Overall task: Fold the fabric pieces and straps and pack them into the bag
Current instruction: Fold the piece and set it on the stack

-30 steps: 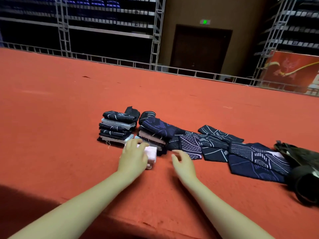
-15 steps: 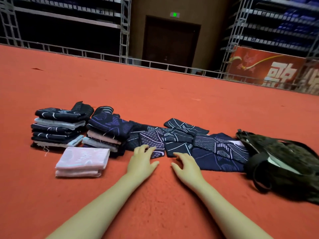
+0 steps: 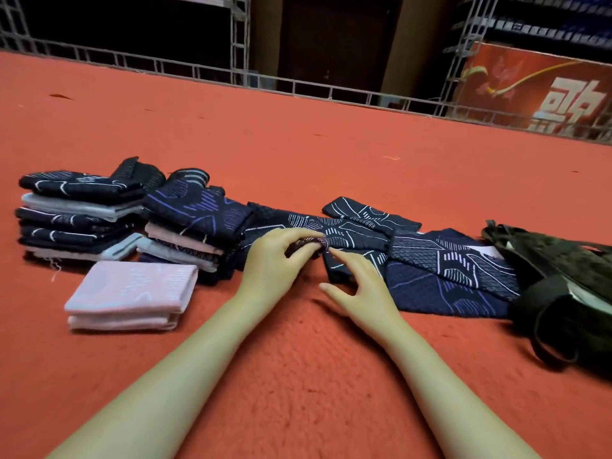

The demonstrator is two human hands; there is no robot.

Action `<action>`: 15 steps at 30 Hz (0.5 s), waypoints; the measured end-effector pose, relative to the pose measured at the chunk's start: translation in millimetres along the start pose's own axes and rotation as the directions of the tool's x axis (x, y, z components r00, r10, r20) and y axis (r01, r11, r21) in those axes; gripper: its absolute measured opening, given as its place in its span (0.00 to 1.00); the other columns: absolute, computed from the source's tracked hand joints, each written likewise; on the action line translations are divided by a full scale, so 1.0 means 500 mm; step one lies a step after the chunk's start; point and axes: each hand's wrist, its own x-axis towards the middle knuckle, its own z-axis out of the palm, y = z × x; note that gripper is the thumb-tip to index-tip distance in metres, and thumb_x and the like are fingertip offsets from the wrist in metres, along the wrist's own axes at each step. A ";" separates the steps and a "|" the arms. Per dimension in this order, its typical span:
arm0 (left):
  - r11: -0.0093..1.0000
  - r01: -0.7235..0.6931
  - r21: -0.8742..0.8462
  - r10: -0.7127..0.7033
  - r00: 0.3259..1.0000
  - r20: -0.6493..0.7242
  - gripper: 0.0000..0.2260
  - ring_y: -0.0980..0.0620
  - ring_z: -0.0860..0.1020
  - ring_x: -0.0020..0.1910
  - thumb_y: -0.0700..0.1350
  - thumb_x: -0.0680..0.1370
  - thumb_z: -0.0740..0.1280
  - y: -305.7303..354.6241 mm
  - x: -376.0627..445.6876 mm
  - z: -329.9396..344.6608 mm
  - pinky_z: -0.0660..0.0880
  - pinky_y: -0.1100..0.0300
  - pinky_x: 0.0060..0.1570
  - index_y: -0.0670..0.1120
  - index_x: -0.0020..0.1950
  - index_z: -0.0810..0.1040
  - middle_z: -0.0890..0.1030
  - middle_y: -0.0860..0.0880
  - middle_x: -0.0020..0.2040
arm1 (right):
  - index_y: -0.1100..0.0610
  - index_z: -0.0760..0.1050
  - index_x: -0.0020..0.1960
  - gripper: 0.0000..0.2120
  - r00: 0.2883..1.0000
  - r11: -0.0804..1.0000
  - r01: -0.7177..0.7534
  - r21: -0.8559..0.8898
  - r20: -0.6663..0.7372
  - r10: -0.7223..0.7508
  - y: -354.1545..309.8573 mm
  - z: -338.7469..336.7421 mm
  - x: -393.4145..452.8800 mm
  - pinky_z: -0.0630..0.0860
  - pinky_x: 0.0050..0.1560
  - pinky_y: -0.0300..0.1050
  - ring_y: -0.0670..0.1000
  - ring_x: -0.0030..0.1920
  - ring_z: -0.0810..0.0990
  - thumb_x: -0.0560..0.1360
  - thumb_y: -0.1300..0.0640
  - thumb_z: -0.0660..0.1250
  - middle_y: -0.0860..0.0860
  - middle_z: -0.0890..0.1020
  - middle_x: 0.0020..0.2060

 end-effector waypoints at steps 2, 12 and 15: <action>0.997 0.013 -0.075 -0.014 1.000 -0.002 0.06 0.59 0.80 0.48 0.43 0.74 0.70 0.025 -0.004 -0.006 0.74 0.62 0.53 0.49 0.49 0.84 0.84 0.57 0.46 | 0.51 0.70 0.68 0.27 1.000 0.997 -0.001 0.079 -0.025 0.003 -0.013 0.006 -0.002 0.67 0.67 0.43 0.42 0.64 0.70 0.72 0.53 0.73 0.40 0.73 0.61; 0.825 0.197 -0.530 -0.204 0.978 0.045 0.09 0.61 0.81 0.46 0.38 0.78 0.64 0.130 -0.012 -0.029 0.74 0.69 0.48 0.50 0.49 0.82 0.84 0.57 0.44 | 0.50 0.71 0.64 0.21 0.975 0.965 0.069 0.251 -0.220 -0.013 -0.076 0.009 -0.017 0.66 0.60 0.31 0.37 0.60 0.72 0.72 0.47 0.65 0.43 0.76 0.58; 0.742 0.269 -0.614 -0.278 0.957 0.084 0.09 0.55 0.81 0.48 0.40 0.79 0.64 0.123 -0.009 -0.032 0.76 0.59 0.53 0.50 0.50 0.83 0.84 0.51 0.48 | 0.55 0.74 0.62 0.16 0.960 0.962 0.078 0.261 -0.280 -0.001 -0.081 0.004 -0.020 0.68 0.57 0.29 0.36 0.57 0.74 0.75 0.59 0.61 0.45 0.78 0.56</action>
